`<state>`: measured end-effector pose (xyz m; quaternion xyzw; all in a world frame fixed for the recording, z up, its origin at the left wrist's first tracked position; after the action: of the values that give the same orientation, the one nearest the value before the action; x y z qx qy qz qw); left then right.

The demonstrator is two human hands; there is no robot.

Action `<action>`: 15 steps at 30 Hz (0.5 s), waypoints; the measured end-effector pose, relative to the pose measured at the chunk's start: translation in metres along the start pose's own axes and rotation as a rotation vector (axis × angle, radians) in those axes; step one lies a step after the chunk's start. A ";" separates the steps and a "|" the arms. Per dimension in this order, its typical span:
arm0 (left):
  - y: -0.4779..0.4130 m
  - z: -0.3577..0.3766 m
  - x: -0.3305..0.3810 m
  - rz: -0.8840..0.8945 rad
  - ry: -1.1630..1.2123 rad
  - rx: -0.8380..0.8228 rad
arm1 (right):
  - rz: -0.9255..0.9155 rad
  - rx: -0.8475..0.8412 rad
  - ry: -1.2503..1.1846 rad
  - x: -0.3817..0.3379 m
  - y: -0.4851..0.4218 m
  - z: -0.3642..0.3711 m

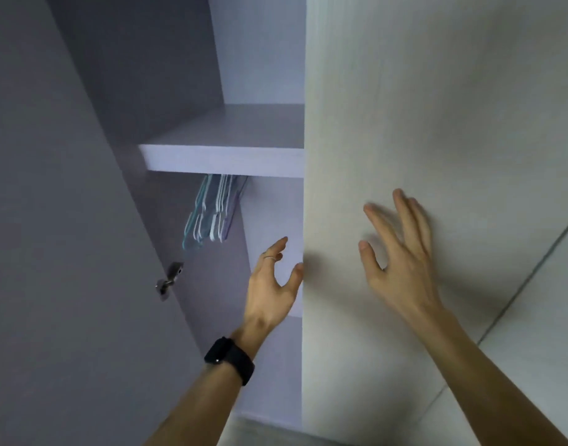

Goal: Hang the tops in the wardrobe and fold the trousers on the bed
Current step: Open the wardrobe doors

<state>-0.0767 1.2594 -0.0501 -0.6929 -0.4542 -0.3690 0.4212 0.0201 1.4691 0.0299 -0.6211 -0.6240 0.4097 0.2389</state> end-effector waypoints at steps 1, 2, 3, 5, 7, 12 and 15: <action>-0.012 0.005 0.005 -0.002 0.046 -0.008 | 0.021 0.028 0.042 0.002 -0.009 -0.003; -0.022 0.009 0.010 -0.004 0.094 -0.028 | 0.050 0.048 0.088 0.003 -0.015 -0.004; -0.033 0.014 0.016 0.000 0.138 -0.060 | 0.086 0.068 0.145 0.004 -0.021 -0.005; -0.046 0.018 0.021 0.015 0.179 -0.103 | 0.138 0.058 0.239 0.003 -0.025 0.003; -0.055 0.019 0.024 0.048 0.212 -0.150 | 0.176 0.026 0.318 0.002 -0.024 0.012; -0.066 0.018 0.019 0.061 0.298 -0.226 | 0.206 -0.014 0.350 0.007 -0.025 0.022; -0.073 0.017 0.017 0.050 0.318 -0.242 | 0.215 -0.011 0.351 0.004 -0.023 0.019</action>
<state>-0.1374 1.2978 -0.0230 -0.6827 -0.3170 -0.5150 0.4102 -0.0091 1.4719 0.0374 -0.7474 -0.5049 0.3150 0.2953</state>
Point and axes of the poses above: each hand's wrist, its own y-axis away from the middle knuckle, its own z-axis out of the palm, x = y × z, the point moved 7 cm from there along -y, towards the middle knuckle, and after that the axes turned 3 degrees about -z, right-handed, at the moved point
